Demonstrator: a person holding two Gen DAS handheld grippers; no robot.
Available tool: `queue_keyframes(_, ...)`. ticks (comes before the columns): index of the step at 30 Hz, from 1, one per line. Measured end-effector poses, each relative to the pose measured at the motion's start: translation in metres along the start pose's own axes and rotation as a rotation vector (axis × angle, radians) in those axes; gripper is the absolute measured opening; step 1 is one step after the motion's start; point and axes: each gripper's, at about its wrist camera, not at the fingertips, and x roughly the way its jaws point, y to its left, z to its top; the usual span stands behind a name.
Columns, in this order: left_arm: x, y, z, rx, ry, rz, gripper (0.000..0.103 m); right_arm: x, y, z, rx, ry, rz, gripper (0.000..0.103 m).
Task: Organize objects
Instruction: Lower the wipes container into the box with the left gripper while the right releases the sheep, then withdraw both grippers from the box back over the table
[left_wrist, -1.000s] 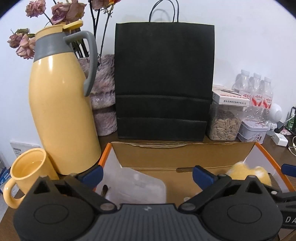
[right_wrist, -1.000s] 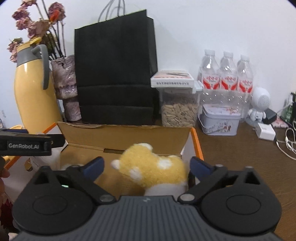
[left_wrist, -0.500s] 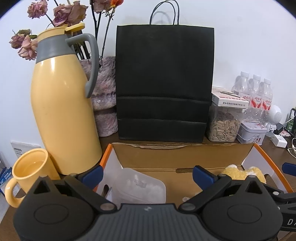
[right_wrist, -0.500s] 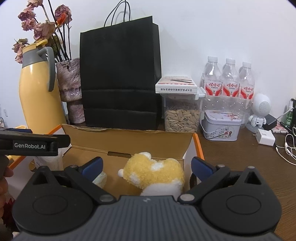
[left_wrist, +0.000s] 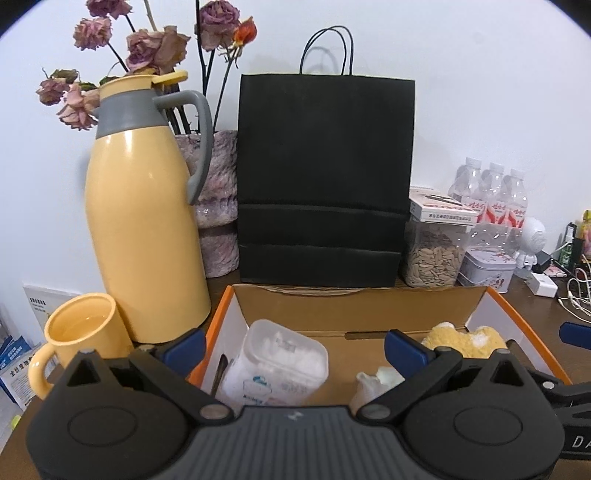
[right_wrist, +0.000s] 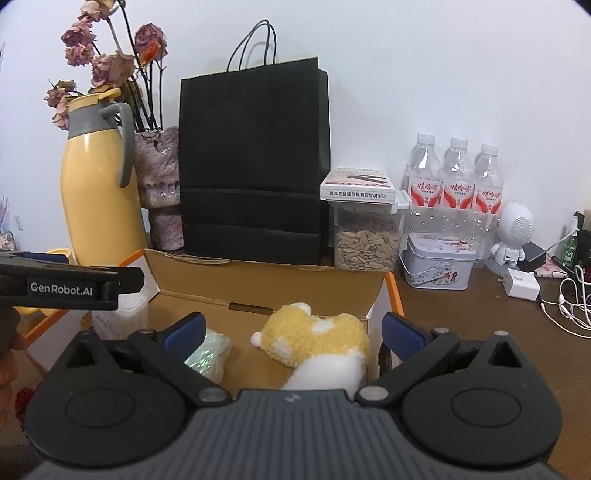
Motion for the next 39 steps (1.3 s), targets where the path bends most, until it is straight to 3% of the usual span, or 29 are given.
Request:
queue_keyframes(19,-0.094,0.020,-0.040,-0.001,-0.012,0.007,0.103,-0.079,0.024,-0.031,-0.009,-0.009,0.010,0.103)
queue_keyframes(39,-0.169,0.062,-0.110,0.029,0.053,0.035,0.103,-0.140,0.065,-0.096,-0.067,0.101,0.024,0.103)
